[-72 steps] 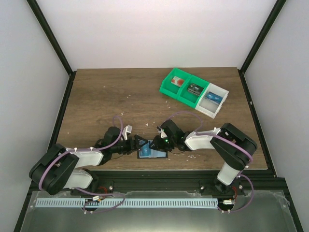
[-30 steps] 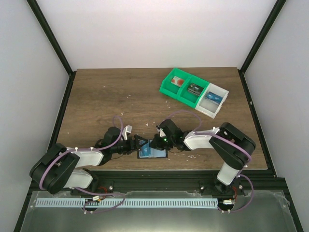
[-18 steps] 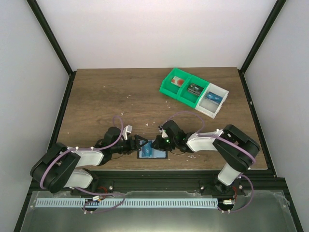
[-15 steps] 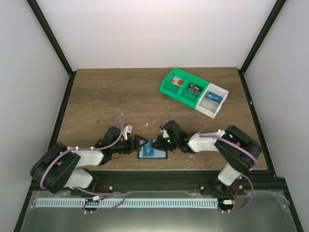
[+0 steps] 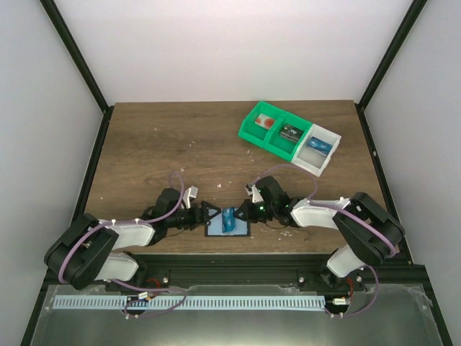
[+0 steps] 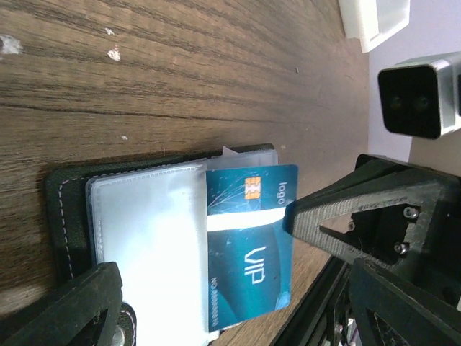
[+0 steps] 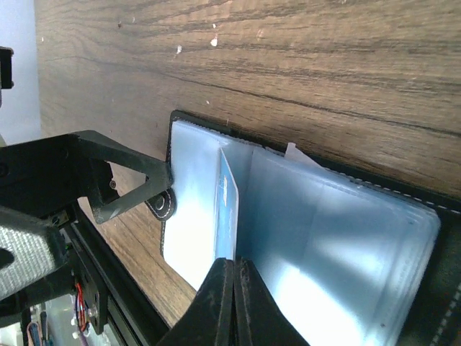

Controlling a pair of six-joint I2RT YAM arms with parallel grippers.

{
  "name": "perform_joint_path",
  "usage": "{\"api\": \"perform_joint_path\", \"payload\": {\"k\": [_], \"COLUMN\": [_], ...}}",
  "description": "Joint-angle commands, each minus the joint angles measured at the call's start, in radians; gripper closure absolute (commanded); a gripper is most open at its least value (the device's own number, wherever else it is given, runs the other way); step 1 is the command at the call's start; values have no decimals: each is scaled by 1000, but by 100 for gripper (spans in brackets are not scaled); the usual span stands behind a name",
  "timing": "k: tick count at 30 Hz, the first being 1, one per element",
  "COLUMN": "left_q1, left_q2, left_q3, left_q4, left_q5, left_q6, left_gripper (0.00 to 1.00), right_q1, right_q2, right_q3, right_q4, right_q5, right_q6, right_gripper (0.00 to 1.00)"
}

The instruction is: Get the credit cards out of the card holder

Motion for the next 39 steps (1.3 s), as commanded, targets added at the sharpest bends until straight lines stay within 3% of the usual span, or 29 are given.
{"api": "perform_joint_path", "payload": {"k": [1, 11, 23, 29, 34, 39], "left_q1": [2, 2, 3, 1, 3, 1], "left_q2": [-38, -136, -284, -352, -379, -367], "left_q3": [27, 143, 195, 166, 167, 171], "left_q4": [-79, -236, -359, -312, -330, -334], "left_q5": [-3, 34, 262, 371, 368, 374], "left_q6": [41, 188, 322, 304, 323, 330], "left_gripper": [13, 13, 22, 41, 61, 63], "right_q1": [-35, -66, -68, -67, -67, -68], "right_q2": [-56, -223, -358, -357, -338, -331], "right_q3": [8, 37, 33, 37, 37, 27], "right_q4": [-68, -231, -206, -133, -84, -42], "right_q5": [-41, -39, -371, -474, -516, -553], "right_q6": [-89, -240, -361, -344, -320, -291], "right_gripper": [100, 99, 100, 100, 99, 100]}}
